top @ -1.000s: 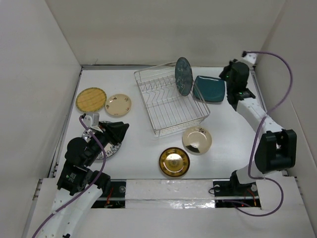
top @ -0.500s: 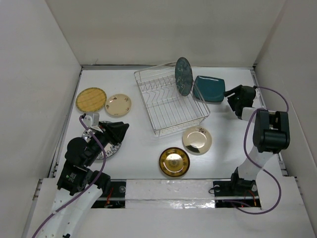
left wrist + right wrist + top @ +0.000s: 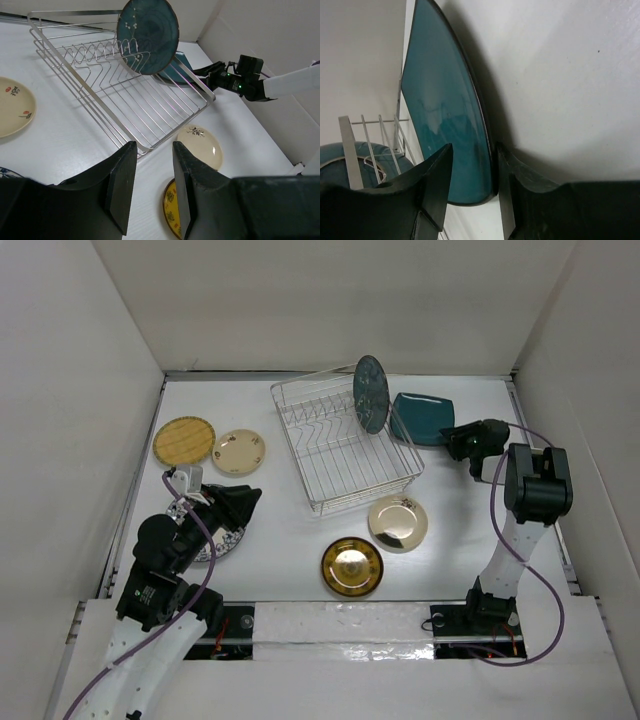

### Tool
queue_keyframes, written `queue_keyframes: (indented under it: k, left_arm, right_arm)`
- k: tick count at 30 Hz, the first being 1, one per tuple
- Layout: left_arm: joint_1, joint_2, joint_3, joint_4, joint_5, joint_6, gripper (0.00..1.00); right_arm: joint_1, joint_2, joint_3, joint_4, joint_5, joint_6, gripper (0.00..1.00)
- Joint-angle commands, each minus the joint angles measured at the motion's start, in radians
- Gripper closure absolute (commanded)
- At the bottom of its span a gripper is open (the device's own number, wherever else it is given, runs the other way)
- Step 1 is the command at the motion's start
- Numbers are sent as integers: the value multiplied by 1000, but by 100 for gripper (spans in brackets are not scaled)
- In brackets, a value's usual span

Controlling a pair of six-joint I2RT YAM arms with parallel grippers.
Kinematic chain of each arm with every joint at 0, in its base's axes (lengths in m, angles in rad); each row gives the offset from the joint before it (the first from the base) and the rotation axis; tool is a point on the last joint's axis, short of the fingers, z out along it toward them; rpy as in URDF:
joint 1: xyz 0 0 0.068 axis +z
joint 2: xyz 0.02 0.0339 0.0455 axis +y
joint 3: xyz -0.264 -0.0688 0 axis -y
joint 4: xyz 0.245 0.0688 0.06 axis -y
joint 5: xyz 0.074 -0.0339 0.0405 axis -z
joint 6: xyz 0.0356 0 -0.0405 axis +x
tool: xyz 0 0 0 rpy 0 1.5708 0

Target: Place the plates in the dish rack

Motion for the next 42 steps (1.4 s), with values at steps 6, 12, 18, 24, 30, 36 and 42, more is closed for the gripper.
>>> queue_keyframes:
  k: [6,12,18,24,30,36,42]
  left_arm:
    - [3,14,1,40,-16,8,69]
    - [3,21,1,38,-22,5,69]
    - [3,18,1,40,-16,5,69]
    - [3,5,-2,40,-10,4,69]
    - [3,-7,-1,41,-4,4,69]
    - [3,-13,-2,43,1,4,69]
    - [3,-19,-2,41,-1,4,69]
  right_arm:
    - [-23,88,56,63,-74,62,86]
    - [-23,-54,-57,184,64,49,100]
    - [-23,-346,-158,201,216,-57,100]
    - [44,-674,-85,42,366,-265,100]
    - [242,-843,44,-59,517,-586,100]
    - [464,-791,268,-187,513,-775,100]
    - [612,-598,524,-338,561,-905,100]
